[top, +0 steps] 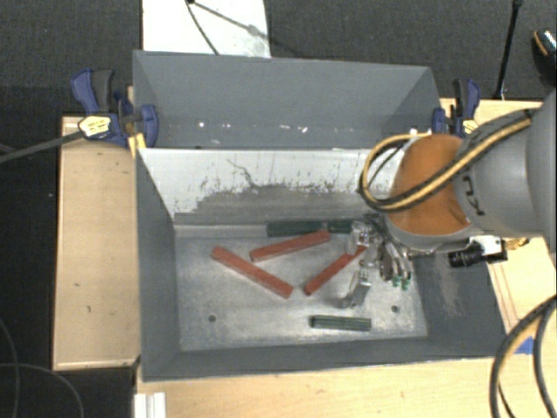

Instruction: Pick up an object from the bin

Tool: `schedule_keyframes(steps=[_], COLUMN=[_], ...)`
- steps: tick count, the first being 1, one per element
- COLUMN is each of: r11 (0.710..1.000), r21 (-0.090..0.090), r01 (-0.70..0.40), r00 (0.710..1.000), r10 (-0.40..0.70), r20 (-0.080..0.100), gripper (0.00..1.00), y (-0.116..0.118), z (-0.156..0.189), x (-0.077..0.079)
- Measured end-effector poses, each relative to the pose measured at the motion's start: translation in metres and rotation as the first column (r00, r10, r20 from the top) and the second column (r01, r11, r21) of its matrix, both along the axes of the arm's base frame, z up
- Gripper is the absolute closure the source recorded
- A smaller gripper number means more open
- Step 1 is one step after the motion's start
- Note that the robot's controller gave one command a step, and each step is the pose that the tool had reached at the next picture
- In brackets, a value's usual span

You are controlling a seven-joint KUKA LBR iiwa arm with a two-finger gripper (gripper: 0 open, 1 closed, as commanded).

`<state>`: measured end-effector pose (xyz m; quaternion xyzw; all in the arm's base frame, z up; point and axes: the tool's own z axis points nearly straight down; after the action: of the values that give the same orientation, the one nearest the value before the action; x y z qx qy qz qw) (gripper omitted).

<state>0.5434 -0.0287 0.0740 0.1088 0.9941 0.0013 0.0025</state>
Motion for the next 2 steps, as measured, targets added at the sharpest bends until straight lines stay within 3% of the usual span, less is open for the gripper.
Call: schedule_keyframes(steps=[1,2], r11=[0.995,0.979], r21=[-0.002,-0.001], r01=[-0.095,0.205], r00=[0.995,0.979], r10=[0.095,-0.205], r20=[0.004,-0.005], gripper=[0.00,0.00], y=[0.032,0.019], z=[0.063,-0.004], x=[0.010,-0.020])
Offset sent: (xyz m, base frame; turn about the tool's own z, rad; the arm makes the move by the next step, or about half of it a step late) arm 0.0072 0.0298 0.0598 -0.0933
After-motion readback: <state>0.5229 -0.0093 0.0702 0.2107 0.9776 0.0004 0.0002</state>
